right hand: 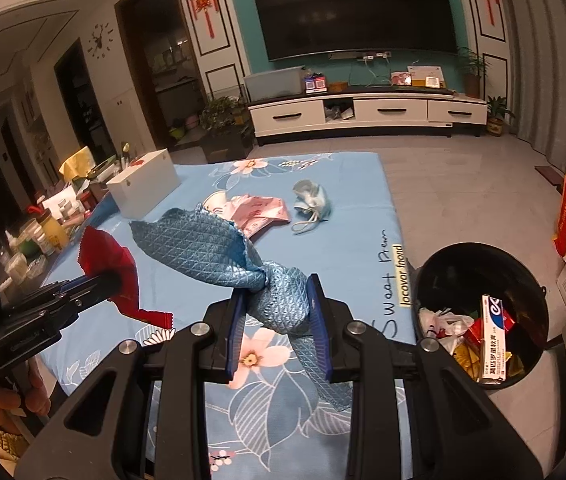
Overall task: Collect trash
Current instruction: 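Grasp the red chip bag with the left tool while the right tool grasps the blue wrapper, then carry the red bag and blue wrapper over the black bin and open both tools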
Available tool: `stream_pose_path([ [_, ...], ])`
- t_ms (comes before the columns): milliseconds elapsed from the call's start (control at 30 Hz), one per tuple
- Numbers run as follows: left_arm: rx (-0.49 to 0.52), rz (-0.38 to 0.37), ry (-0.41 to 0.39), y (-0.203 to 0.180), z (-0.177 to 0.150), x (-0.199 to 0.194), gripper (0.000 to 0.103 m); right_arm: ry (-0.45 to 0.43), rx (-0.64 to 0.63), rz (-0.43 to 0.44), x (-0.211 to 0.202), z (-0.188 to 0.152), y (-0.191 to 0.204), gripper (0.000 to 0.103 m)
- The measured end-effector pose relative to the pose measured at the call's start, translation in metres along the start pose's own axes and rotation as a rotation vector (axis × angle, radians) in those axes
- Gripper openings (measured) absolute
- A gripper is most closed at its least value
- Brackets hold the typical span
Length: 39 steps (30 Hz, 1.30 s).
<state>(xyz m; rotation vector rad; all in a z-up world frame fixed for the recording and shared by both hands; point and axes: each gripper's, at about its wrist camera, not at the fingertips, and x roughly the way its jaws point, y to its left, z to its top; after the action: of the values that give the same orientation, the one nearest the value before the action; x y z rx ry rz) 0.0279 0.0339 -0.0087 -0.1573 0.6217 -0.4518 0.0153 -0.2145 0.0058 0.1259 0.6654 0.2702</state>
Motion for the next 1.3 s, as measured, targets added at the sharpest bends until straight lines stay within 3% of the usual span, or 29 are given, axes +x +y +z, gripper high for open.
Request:
stream_pose_path([
  [1300,0.139,-0.096,0.05,-0.073,0.017,0.05,0.024,-0.058,0.158,-0.075,-0.022,-0.012,-0.085,0.031],
])
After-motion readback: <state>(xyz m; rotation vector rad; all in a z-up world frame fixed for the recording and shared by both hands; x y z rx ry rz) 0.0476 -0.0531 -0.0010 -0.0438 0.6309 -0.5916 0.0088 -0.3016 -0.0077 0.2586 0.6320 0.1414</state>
